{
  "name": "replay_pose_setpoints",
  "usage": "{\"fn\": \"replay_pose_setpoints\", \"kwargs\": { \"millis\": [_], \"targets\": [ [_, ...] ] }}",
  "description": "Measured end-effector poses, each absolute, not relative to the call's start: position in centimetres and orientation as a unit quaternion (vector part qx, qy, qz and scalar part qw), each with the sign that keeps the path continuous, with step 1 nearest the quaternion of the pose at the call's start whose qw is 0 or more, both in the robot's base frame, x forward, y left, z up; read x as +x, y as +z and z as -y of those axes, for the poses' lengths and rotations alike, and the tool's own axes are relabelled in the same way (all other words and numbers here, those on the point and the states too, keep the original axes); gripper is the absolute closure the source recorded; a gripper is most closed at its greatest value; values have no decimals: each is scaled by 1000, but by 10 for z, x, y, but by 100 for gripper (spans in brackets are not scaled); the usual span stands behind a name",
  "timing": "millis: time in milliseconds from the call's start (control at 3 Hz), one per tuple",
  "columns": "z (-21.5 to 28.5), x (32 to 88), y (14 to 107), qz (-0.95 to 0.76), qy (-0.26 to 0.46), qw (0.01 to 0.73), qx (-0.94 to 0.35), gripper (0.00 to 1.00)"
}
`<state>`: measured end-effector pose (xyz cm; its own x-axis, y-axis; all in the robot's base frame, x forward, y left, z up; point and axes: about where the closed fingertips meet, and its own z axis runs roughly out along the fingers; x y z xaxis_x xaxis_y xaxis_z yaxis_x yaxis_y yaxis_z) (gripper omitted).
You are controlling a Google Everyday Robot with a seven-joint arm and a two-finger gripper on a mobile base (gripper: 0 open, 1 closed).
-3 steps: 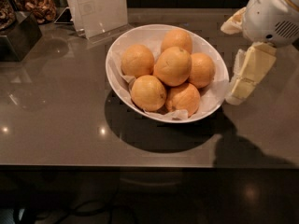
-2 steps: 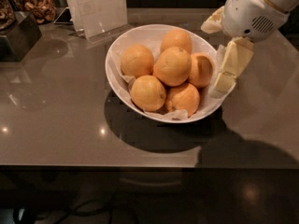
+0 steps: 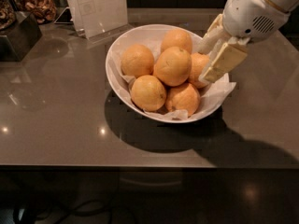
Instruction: Pick orange from white bowl
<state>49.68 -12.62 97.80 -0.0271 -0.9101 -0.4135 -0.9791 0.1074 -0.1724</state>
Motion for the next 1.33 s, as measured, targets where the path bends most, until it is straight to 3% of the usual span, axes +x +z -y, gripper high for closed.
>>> {"fn": "replay_pose_setpoints", "kwargs": {
  "millis": [333,667,1000,1333],
  "targets": [
    [119,504,971,-706,94,216,-668,38],
    [109,515,963,-697,111,210,-677,15],
    [101,524,957,-690,124,205,-683,6],
    [93,531,953,-683,137,202,-688,10]
  ]
}}
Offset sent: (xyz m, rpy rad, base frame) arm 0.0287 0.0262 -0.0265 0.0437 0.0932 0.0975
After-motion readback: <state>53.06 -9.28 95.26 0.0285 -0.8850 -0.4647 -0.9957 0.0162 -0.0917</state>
